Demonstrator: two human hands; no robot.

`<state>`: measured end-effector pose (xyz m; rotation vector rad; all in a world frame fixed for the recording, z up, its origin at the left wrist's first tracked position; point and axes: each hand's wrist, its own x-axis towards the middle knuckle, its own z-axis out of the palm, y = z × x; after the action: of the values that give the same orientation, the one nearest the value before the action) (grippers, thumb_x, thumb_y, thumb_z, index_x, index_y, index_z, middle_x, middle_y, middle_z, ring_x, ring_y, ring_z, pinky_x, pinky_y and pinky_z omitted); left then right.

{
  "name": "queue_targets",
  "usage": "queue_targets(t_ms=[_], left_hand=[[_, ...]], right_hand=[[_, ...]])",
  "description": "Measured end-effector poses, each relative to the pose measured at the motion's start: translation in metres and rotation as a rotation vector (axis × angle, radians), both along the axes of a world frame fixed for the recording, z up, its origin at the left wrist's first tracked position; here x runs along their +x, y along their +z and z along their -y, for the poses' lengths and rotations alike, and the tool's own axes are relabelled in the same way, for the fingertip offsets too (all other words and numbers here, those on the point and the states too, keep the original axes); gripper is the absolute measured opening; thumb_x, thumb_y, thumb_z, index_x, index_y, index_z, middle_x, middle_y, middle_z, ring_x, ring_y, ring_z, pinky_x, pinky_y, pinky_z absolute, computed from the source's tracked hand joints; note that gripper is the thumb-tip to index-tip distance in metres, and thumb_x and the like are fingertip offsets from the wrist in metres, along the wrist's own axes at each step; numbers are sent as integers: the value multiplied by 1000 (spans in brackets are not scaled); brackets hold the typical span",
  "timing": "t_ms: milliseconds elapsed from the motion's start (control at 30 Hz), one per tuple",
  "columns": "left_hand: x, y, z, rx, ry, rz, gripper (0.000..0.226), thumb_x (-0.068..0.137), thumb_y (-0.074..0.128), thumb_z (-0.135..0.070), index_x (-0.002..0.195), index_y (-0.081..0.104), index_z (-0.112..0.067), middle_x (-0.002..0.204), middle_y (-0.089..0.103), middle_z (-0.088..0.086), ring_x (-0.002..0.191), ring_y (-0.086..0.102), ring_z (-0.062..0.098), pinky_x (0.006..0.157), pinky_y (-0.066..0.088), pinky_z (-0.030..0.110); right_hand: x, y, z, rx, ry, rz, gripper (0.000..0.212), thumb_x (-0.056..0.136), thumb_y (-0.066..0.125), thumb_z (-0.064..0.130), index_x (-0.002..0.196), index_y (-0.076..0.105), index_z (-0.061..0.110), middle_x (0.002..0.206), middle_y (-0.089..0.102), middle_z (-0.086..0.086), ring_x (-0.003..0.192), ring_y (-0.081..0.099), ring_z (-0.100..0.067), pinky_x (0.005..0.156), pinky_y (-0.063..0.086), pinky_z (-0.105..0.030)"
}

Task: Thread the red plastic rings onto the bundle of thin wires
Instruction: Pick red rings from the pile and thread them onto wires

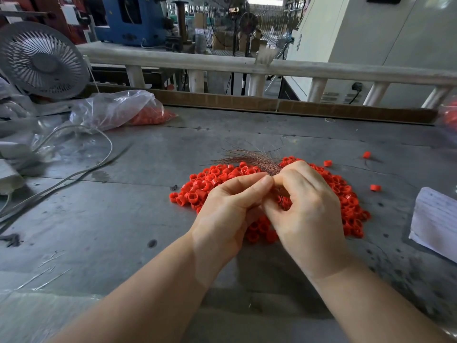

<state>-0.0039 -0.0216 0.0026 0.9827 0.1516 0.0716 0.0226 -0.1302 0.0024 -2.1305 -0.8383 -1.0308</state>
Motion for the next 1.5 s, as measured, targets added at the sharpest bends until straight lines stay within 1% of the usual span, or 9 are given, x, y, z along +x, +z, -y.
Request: queue_targets(t_ms=[233, 333, 467, 633, 767, 1000, 1267, 1367, 1500], left_hand=[[1, 1, 0, -47, 21, 44, 19, 72, 62, -12, 89, 66, -6, 58, 65, 0, 54, 63, 5, 58, 54, 17], [1, -1, 1, 7, 68, 77, 13, 87, 54, -6, 92, 65, -3, 65, 69, 5, 62, 67, 11, 61, 56, 20], [2, -2, 2, 153, 132, 108, 17, 92, 50, 0, 96, 66, -1, 81, 73, 12, 75, 71, 20, 68, 58, 25], [0, -1, 4, 296, 164, 180, 19, 90, 54, 0, 89, 71, -9, 86, 74, 11, 82, 71, 21, 72, 57, 25], [-3, 1, 6, 340, 157, 224, 21, 89, 54, 2, 87, 71, -10, 84, 74, 11, 79, 72, 20, 69, 56, 23], [-2, -2, 9, 397, 214, 252, 22, 88, 56, 4, 83, 70, -11, 78, 73, 10, 75, 71, 20, 68, 57, 24], [-3, -3, 9, 301, 130, 230, 16, 83, 63, -2, 98, 70, -6, 90, 73, 14, 88, 70, 25, 81, 57, 31], [-3, -3, 8, 311, 144, 237, 19, 79, 66, 2, 97, 69, -5, 91, 72, 17, 88, 69, 28, 82, 57, 32], [-5, -1, 8, 358, 142, 289, 20, 83, 62, 6, 94, 69, -9, 90, 73, 9, 85, 71, 19, 78, 57, 26]], right_hand=[[1, -1, 2, 23, 73, -27, 5, 80, 64, -1, 76, 67, -2, 77, 59, -11, 72, 58, -25, 68, 49, -33], [1, -1, 3, 9, 94, -69, 4, 79, 66, -3, 81, 70, -2, 81, 63, -11, 75, 61, -25, 68, 52, -34], [3, 2, 5, 73, 155, -177, 2, 80, 67, 5, 80, 68, 3, 80, 63, -4, 77, 59, -18, 72, 49, -27], [6, 4, 3, 272, 159, -531, 19, 87, 65, 27, 101, 69, 15, 88, 68, 7, 85, 63, -5, 80, 46, -16], [7, 5, 6, 434, 381, -773, 14, 89, 60, 18, 87, 73, 22, 78, 74, 8, 77, 68, -2, 67, 49, -14], [6, 4, 5, 511, 411, -807, 18, 89, 60, 12, 81, 72, 21, 74, 74, 4, 72, 70, -9, 62, 49, -14], [8, 4, 6, 551, 411, -772, 23, 90, 58, 8, 78, 72, 22, 70, 71, 8, 68, 64, 1, 61, 47, -11], [10, 3, 7, 566, 419, -796, 25, 90, 59, 10, 73, 72, 23, 69, 71, 8, 68, 64, 0, 60, 48, -12], [10, 2, 8, 627, 495, -931, 18, 87, 61, 22, 76, 75, 22, 68, 69, 2, 66, 63, -7, 54, 46, -15]])
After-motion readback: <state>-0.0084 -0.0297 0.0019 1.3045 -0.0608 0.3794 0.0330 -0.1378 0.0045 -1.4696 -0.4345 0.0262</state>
